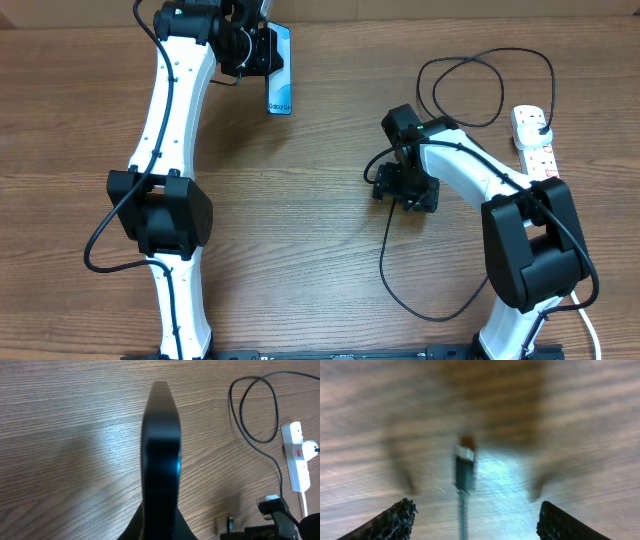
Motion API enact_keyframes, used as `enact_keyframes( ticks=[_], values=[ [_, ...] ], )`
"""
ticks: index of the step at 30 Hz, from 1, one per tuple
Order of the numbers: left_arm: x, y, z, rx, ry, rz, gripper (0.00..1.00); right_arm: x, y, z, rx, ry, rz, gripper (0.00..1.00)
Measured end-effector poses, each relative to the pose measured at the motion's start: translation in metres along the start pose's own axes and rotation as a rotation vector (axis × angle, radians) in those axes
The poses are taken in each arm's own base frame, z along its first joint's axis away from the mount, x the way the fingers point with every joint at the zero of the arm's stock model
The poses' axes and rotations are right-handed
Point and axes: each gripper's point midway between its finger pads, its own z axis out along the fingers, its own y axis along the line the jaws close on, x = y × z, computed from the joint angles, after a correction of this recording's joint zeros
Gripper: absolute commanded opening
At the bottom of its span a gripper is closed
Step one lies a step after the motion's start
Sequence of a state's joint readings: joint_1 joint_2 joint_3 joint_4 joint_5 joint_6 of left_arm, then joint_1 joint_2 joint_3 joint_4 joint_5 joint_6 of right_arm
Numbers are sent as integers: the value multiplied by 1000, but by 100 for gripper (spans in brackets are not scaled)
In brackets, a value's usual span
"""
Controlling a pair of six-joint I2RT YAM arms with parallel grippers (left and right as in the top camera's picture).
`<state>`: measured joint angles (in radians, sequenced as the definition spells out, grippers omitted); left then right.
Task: Plug charger to phone and switch on socket
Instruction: 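Grasp the black cable near its USB-C plug with the right gripper, then lift the USB-C plug with the right gripper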
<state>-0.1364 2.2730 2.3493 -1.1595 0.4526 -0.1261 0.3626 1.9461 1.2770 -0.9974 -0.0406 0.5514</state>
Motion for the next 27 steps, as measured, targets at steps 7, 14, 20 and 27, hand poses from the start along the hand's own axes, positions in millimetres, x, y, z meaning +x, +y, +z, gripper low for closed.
enact_keyframes(
  ticks=[7,14,20,27],
  values=[
    [0,0,0,0,0,0,4,-5,8,3,53,-85,45,61],
    [1,-1,0,0,4,0,4,-12,9,7,66,-119,82,54],
    [3,0,0,-1,11,-4,4,-12,13,9,49,-110,92,41],
    [4,0,0,-1,15,-6,4,-6,10,9,66,-76,92,40]
  ],
)
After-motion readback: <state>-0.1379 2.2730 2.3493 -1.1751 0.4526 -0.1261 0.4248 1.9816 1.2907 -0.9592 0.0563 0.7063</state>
